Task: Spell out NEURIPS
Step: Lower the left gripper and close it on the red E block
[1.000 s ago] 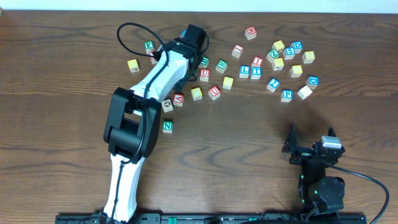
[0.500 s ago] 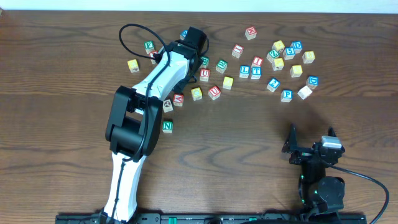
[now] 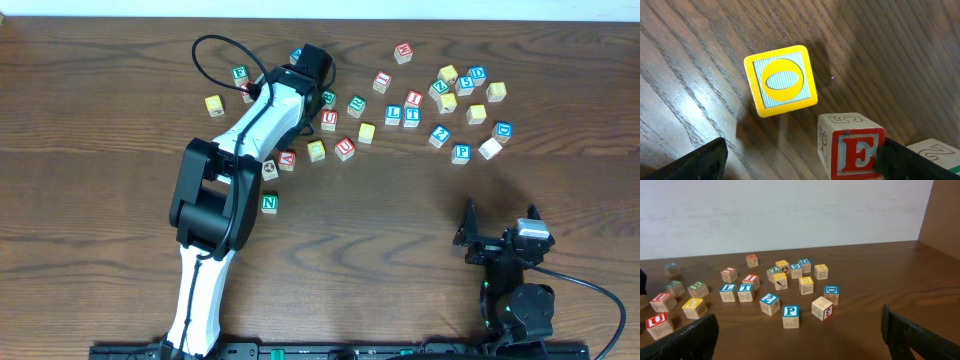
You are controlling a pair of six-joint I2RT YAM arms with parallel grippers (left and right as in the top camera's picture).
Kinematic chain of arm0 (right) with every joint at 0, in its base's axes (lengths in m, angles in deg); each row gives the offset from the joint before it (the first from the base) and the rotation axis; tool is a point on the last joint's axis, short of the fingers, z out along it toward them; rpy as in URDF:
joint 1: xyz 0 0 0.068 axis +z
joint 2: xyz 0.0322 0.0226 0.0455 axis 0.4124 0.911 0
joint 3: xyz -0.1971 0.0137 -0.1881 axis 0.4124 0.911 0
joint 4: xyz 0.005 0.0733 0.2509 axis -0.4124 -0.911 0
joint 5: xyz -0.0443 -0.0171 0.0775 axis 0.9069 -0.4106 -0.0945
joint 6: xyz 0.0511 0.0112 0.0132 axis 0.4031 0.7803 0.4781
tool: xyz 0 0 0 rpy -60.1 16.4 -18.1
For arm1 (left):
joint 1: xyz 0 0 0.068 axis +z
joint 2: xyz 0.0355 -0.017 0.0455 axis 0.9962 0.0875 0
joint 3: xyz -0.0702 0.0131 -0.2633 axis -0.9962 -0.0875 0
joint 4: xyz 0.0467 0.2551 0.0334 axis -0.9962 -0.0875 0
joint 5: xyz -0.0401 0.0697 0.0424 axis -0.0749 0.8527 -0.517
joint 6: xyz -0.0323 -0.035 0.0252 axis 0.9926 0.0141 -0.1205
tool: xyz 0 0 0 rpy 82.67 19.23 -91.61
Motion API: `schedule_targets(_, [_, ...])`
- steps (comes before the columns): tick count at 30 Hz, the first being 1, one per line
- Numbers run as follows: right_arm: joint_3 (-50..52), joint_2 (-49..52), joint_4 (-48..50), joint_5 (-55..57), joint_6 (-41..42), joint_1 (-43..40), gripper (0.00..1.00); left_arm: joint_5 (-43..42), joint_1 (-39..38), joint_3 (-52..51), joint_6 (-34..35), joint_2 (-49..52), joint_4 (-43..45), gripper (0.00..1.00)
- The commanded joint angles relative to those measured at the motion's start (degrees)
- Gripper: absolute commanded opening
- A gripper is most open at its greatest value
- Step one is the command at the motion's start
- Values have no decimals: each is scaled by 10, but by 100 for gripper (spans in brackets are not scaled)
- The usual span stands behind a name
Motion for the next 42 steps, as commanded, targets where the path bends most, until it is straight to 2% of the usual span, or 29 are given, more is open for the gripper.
schedule_targets(1, [1, 0, -3, 1, -5, 1, 99, 16, 2, 5, -19, 7, -13, 94])
schedule_targets(7, [1, 0, -3, 1, -5, 1, 99, 16, 2, 5, -32, 7, -29, 94])
schedule_targets(18, [1, 0, -3, 0, -5, 1, 99, 18, 2, 5, -137, 7, -36, 94])
schedule_targets(32, [1, 0, -3, 1, -5, 1, 99, 18, 2, 5, -154, 7, -63, 95])
schedule_targets(42, [1, 0, -3, 0, -5, 1, 99, 17, 2, 5, -278, 7, -37, 93])
